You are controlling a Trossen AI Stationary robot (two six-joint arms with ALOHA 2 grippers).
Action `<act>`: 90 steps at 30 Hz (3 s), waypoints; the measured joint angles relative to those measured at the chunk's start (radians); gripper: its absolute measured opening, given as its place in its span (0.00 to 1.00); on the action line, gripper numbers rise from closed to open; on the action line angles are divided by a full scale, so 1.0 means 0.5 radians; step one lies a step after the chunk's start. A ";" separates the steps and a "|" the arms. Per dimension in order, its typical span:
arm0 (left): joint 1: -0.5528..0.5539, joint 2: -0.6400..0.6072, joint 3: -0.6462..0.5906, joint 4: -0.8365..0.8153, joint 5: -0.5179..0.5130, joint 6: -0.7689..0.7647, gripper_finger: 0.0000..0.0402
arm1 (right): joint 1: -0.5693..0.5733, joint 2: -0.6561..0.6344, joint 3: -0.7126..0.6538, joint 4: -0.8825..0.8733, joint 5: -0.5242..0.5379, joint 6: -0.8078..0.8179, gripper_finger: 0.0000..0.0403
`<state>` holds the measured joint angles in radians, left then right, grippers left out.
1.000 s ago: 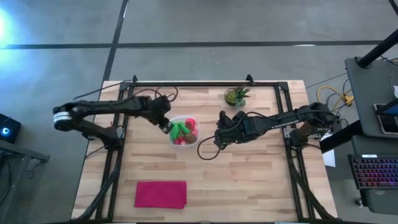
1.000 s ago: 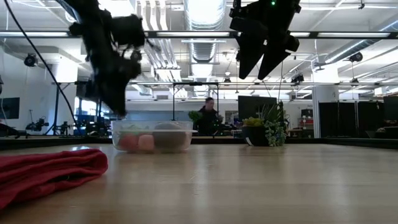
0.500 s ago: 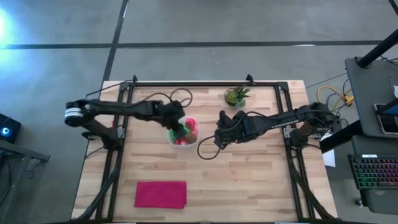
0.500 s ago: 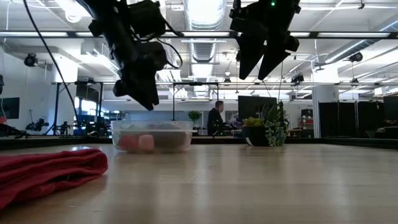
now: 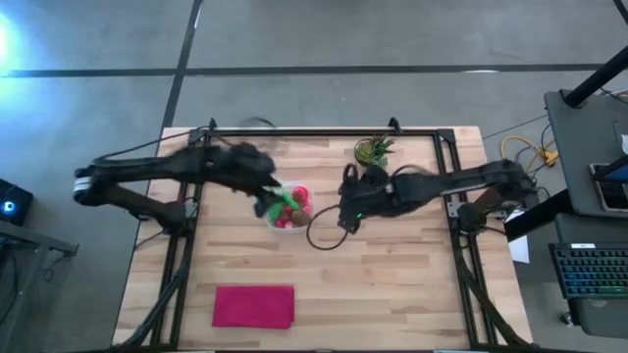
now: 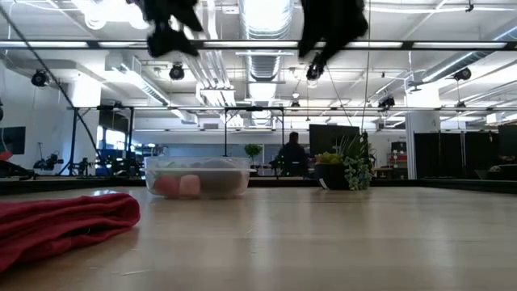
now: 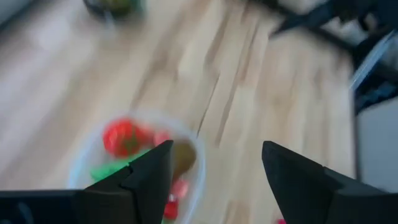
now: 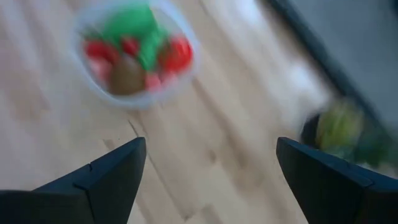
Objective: Pick and placing Produce into tupperware
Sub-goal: Return to Home Position
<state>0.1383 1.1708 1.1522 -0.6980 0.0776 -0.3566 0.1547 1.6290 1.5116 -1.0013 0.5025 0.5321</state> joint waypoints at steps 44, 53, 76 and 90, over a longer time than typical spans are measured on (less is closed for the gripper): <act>-0.593 -2.316 -1.170 0.647 -0.119 0.150 0.57 | -0.047 -1.288 -1.623 2.437 -0.807 -0.161 0.87; -0.592 -2.218 -1.014 0.264 -0.341 0.210 0.57 | -0.158 -1.998 -1.934 2.031 -0.752 -0.167 0.87; -0.591 -2.279 -1.468 0.697 -0.575 0.095 0.57 | -0.159 -2.843 -2.767 2.478 -0.689 -0.143 0.87; -0.591 -2.282 -1.930 1.213 -0.589 0.099 0.57 | -0.159 -2.891 -2.778 2.488 -0.687 -0.140 0.87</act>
<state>-0.1574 0.0299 0.1870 -0.0917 -0.2169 -0.3073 0.0753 0.1837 0.1228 0.2424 0.1588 0.4622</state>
